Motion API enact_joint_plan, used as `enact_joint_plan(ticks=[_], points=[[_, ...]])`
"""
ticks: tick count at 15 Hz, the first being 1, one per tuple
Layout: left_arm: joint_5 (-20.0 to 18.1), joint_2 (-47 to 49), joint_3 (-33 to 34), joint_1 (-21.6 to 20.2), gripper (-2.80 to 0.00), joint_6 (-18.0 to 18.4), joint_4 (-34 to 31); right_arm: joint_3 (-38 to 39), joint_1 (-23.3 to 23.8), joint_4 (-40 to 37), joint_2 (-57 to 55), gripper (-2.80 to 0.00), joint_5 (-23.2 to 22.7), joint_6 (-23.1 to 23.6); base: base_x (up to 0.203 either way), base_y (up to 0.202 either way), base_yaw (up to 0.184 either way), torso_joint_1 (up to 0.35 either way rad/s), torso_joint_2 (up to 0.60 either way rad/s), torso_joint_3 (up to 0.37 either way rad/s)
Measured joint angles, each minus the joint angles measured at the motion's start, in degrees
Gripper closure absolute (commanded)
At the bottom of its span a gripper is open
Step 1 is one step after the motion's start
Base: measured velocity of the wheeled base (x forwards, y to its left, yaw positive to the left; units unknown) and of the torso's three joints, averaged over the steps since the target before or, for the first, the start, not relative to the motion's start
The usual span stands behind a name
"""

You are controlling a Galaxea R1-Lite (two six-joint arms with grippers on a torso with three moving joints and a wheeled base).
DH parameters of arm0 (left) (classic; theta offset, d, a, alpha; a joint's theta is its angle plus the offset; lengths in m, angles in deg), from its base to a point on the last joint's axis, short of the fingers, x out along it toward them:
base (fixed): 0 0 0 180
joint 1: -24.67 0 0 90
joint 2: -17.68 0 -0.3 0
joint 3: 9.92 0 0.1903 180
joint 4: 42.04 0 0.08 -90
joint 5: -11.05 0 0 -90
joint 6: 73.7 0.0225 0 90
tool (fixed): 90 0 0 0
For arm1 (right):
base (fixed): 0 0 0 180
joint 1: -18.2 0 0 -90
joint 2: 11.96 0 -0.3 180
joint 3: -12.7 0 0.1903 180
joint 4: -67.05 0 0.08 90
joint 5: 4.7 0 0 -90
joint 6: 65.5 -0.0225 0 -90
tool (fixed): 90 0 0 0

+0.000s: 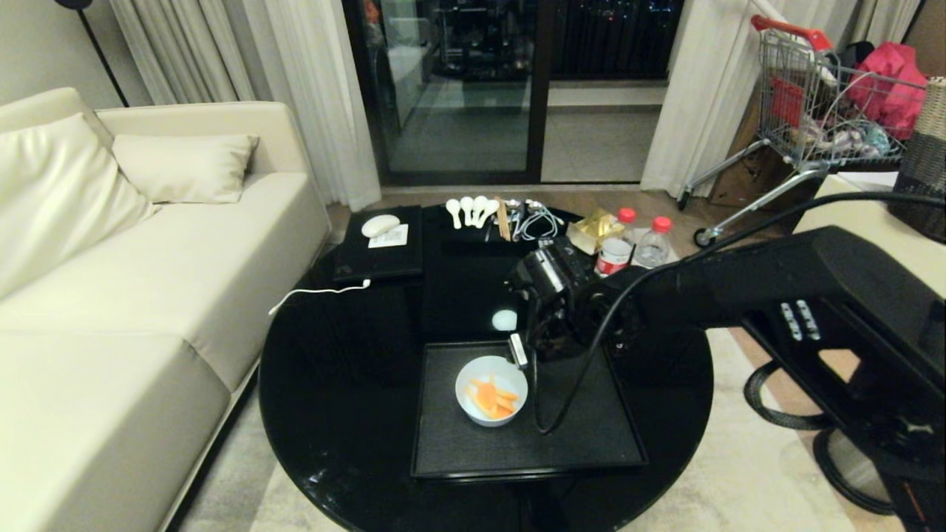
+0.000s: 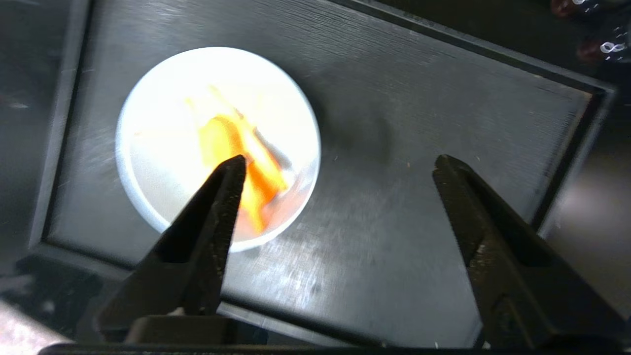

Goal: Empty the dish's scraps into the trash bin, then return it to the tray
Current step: Pick up the bowl with leftover food

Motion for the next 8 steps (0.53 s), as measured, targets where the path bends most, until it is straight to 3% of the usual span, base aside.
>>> enact_joint_plan(ticks=[8], points=[[0.00, 0.00, 0.00, 0.00, 0.00, 0.00, 0.00, -4.04, 1.58, 0.72, -7.86, -2.80, 0.12, 0.12, 0.000, 0.000, 0.000, 0.000, 0.00, 0.000]])
